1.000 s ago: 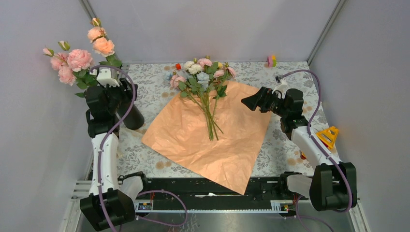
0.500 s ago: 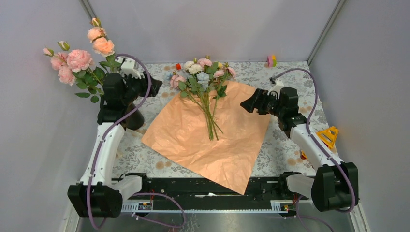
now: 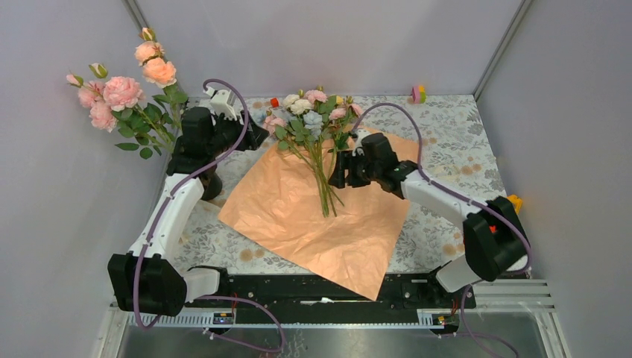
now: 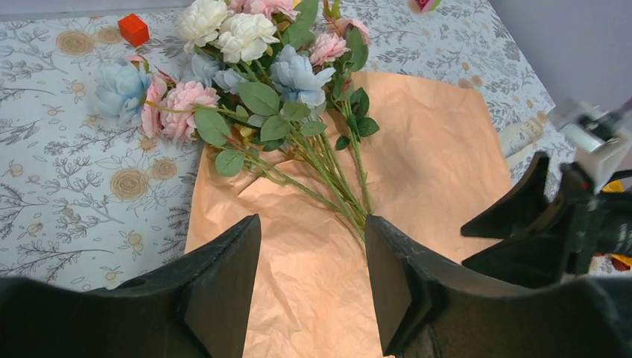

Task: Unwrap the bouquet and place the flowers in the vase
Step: Insert the fake flower into the vase, then pick up the fake flower from the wrapping paper.

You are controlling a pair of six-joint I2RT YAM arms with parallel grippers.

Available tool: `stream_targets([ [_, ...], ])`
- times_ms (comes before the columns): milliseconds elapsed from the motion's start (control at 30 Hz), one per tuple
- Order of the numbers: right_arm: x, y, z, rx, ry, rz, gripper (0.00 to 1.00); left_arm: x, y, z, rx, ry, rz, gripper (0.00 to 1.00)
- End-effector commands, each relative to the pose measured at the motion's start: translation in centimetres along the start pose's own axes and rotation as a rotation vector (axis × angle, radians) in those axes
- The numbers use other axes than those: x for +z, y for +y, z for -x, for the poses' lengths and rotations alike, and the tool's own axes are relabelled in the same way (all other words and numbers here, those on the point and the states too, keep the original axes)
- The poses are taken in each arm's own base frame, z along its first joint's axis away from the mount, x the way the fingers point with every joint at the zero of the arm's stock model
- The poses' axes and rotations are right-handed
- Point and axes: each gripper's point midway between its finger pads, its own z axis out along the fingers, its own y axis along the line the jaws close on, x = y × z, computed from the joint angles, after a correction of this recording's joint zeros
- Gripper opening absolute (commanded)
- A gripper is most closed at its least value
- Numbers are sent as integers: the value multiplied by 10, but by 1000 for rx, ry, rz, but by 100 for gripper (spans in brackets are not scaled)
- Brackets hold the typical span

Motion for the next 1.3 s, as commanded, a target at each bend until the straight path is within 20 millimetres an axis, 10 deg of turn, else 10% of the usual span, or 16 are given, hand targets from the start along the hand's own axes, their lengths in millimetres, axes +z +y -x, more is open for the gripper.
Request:
stream_targets([
  [0, 24, 18, 0, 34, 43, -29, 69, -3, 9, 9, -49, -50, 71, 57],
  [467, 88, 21, -29, -2, 178, -145, 59, -14, 6, 10, -96, -66, 95, 57],
  [1267, 129, 1, -47, -72, 229, -267, 39, -16, 5, 12, -93, -73, 97, 58],
])
